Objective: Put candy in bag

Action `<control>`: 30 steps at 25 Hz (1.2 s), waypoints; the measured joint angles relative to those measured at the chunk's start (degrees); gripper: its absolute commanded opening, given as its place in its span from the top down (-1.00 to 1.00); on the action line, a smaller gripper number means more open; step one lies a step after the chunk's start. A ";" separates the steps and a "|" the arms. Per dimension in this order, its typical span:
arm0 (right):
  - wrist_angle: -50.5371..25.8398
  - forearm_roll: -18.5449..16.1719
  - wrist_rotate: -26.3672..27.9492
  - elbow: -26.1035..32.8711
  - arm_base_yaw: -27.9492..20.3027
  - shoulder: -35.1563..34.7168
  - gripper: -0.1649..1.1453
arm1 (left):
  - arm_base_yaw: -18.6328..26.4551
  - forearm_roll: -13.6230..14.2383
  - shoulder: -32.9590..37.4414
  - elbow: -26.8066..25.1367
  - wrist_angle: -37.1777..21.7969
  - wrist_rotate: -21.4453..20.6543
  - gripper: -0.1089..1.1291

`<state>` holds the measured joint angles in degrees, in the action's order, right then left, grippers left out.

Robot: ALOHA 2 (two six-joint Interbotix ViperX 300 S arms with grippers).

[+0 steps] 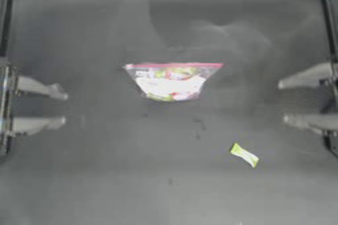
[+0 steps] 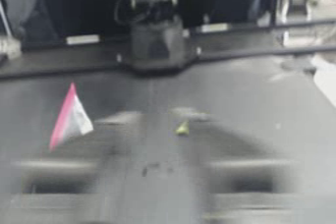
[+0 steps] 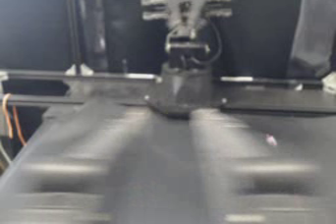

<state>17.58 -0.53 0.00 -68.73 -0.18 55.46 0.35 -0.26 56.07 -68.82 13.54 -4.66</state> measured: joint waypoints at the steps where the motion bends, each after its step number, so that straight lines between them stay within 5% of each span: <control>1: -0.26 0.00 0.09 0.26 0.00 0.00 -0.77 | 0.53 -0.26 -0.44 0.18 -0.18 0.00 -0.84; 8: -10.37 1.14 0.18 5.45 -2.55 -0.62 -0.75 | 4.57 -0.79 -2.11 0.35 -2.90 0.09 -0.76; 15: -28.21 1.32 0.18 17.67 -7.12 -8.26 -0.74 | 8.35 -1.93 -3.34 0.35 -5.80 0.09 -0.75; 30: -53.96 -7.56 -0.70 45.35 -8.26 -34.72 -0.74 | 13.10 -2.29 -6.77 0.35 -8.09 0.09 -0.75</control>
<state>-36.39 -8.09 -0.70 -23.38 -8.44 20.74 13.45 -2.55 49.31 -68.47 5.45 -4.57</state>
